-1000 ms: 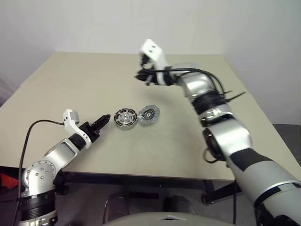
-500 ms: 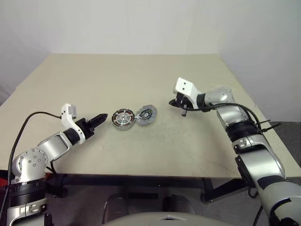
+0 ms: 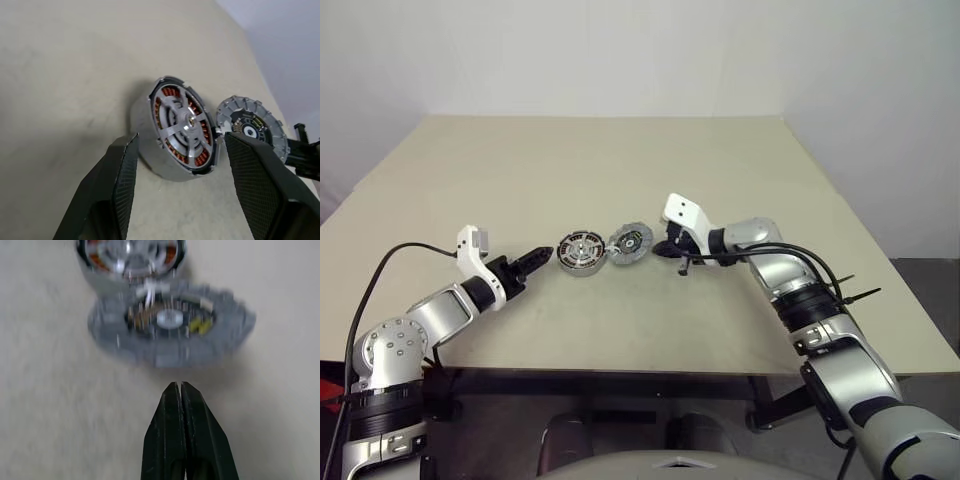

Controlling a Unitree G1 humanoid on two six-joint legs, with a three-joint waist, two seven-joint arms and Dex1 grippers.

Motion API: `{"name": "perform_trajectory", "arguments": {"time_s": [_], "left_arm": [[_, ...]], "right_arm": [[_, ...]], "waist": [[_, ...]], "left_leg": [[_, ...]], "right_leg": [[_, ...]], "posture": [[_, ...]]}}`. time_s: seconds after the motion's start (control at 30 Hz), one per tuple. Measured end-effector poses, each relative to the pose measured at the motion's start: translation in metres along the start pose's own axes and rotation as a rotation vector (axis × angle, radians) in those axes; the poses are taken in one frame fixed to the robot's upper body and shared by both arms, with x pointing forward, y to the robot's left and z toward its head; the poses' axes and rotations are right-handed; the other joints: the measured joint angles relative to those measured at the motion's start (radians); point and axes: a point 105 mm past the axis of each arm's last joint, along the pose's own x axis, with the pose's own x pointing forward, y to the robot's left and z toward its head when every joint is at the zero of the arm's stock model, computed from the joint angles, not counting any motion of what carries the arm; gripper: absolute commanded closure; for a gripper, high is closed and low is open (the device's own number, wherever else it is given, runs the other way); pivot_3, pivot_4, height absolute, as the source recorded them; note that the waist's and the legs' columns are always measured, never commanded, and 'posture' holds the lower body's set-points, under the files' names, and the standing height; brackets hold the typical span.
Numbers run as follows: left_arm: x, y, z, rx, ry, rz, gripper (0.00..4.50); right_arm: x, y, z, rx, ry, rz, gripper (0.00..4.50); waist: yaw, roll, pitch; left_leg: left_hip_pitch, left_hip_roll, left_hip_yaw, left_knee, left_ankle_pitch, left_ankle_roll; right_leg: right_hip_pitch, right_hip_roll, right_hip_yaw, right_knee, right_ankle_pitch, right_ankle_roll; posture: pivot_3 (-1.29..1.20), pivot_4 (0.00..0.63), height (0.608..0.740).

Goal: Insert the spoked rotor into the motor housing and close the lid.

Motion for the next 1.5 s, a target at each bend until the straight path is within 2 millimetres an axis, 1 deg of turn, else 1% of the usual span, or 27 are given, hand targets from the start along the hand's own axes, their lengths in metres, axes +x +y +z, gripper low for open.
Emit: {"name": "perform_trajectory", "arguments": {"time_s": [0.13,0.17,0.4,0.53,0.7,0.8,1.03,1.07,1.2,1.5], "left_arm": [[-0.002,-0.003,-0.002,0.006,-0.004,-0.006,1.61],[-0.003,-0.001,-0.003,0.002,-0.003,-0.001,1.61],[-0.005,0.001,-0.003,0.002,-0.005,0.012,1.61],[-0.005,0.002,-0.002,0.010,-0.004,0.015,1.61],[-0.005,0.003,-0.003,0.019,0.000,0.022,1.61],[-0.005,0.003,-0.002,0.021,-0.001,0.022,1.61],[-0.005,0.002,-0.002,0.026,-0.003,0.020,1.61],[-0.005,0.001,-0.001,0.029,-0.005,0.019,1.61],[-0.006,-0.001,-0.001,0.038,-0.008,0.017,1.61],[-0.006,-0.001,-0.001,0.039,-0.008,0.016,1.61]], "right_arm": [[0.006,0.001,0.022,0.055,-0.062,0.012,4.48],[0.006,0.002,0.029,0.065,-0.082,0.022,4.48],[0.001,0.008,0.055,0.082,-0.152,0.064,4.48],[0.003,0.010,0.069,0.068,-0.182,0.070,4.48],[0.016,0.020,0.079,0.067,-0.213,0.091,4.48],[0.026,0.026,0.082,0.081,-0.222,0.107,4.48],[0.050,0.030,0.083,0.121,-0.242,0.103,4.48],[0.053,0.029,0.081,0.128,-0.237,0.095,4.48],[0.064,0.024,0.057,0.179,-0.165,0.057,4.48],[0.075,0.023,0.048,0.199,-0.147,0.025,4.48]], "waist": [[0.001,0.000,0.000],[0.002,0.000,0.000],[0.001,0.000,0.000],[-0.001,0.000,0.000],[0.000,0.000,0.000],[0.000,0.000,0.000],[-0.001,0.000,0.000],[-0.001,0.000,0.000],[0.001,0.000,0.000],[-0.003,0.000,0.000]], "left_leg": [[0.000,0.000,0.000,0.000,0.000,0.000],[0.000,0.000,0.000,0.000,0.000,0.000],[0.000,0.000,0.000,0.000,0.000,0.000],[0.001,0.000,0.000,0.000,0.000,0.000],[0.000,0.000,0.000,0.000,0.001,-0.002],[0.001,0.000,0.000,-0.001,0.001,-0.002],[0.002,0.000,0.000,-0.001,0.001,-0.001],[0.003,0.000,0.000,-0.001,0.001,-0.001],[0.008,0.000,0.000,-0.001,0.000,0.000],[0.009,0.001,0.000,-0.003,0.000,0.000]], "right_leg": [[0.000,0.000,0.000,-0.001,0.000,0.000],[0.000,0.000,0.000,-0.001,0.000,0.000],[0.000,0.000,0.000,-0.001,0.000,0.000],[0.000,0.000,0.000,0.000,0.000,0.000],[0.000,0.000,0.000,0.000,0.000,0.000],[0.000,0.000,0.000,-0.001,0.000,0.000],[0.002,0.000,0.000,0.000,0.000,0.000],[0.003,0.000,0.000,0.000,0.000,0.000],[0.007,0.000,0.000,-0.002,0.000,0.000],[0.009,0.001,-0.001,-0.002,0.000,0.000]], "posture": [[0.00,0.000,0.740],[0.00,0.000,0.740],[0.00,0.000,0.740],[0.00,0.000,0.740],[0.00,0.000,0.740],[0.00,0.000,0.740],[0.00,0.000,0.740],[0.00,0.000,0.740],[0.00,0.000,0.740],[0.00,0.000,0.740]]}}
